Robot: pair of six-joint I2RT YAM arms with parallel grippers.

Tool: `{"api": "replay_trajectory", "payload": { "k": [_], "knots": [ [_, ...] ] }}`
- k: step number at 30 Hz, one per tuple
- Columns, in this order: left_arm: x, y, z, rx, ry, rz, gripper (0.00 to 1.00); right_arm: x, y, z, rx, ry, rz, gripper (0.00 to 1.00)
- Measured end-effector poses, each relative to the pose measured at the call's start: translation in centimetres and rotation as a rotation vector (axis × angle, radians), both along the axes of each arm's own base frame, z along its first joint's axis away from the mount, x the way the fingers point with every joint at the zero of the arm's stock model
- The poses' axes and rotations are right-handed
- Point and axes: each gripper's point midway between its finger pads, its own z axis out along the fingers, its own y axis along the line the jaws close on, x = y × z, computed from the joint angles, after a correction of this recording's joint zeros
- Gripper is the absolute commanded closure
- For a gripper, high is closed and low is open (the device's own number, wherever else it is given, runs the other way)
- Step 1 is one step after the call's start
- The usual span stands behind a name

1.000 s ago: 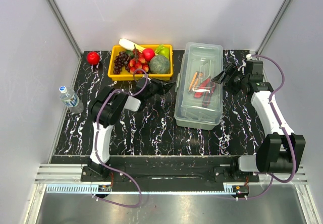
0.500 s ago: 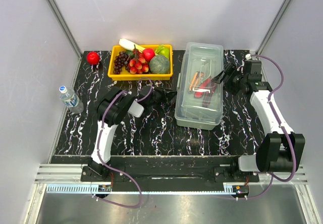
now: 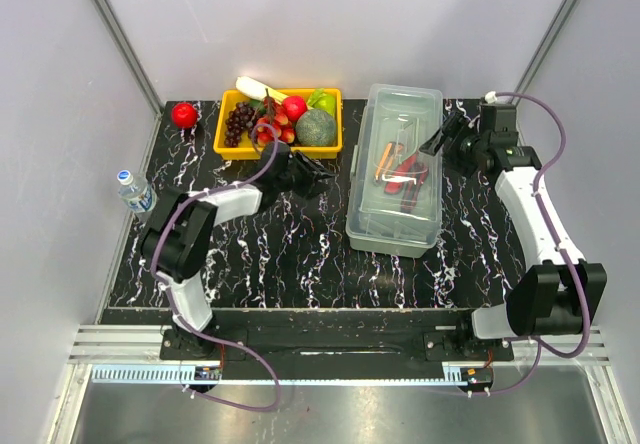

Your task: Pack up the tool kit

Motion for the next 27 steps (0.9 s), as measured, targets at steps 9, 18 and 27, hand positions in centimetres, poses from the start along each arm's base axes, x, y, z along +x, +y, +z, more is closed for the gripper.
{"api": "replay_trajectory", "payload": {
  "k": [9,18,27],
  "knots": [
    [-1.2,7.8,3.9,0.352,-0.171,-0.015,0.09,0.3,-3.3,5.3,-0.135,-0.127,-0.129,0.05],
    [-6.0,14.0,10.5,0.646,-0.416,-0.036,0.01,-4.7,-10.4,8.6,-0.358,-0.228,-0.447,0.01],
    [-12.4,20.1,14.0,0.818,-0.581,0.043,0.01,-13.5,-14.4,5.9,-0.416,-0.205,-0.705,0.01]
  ]
}}
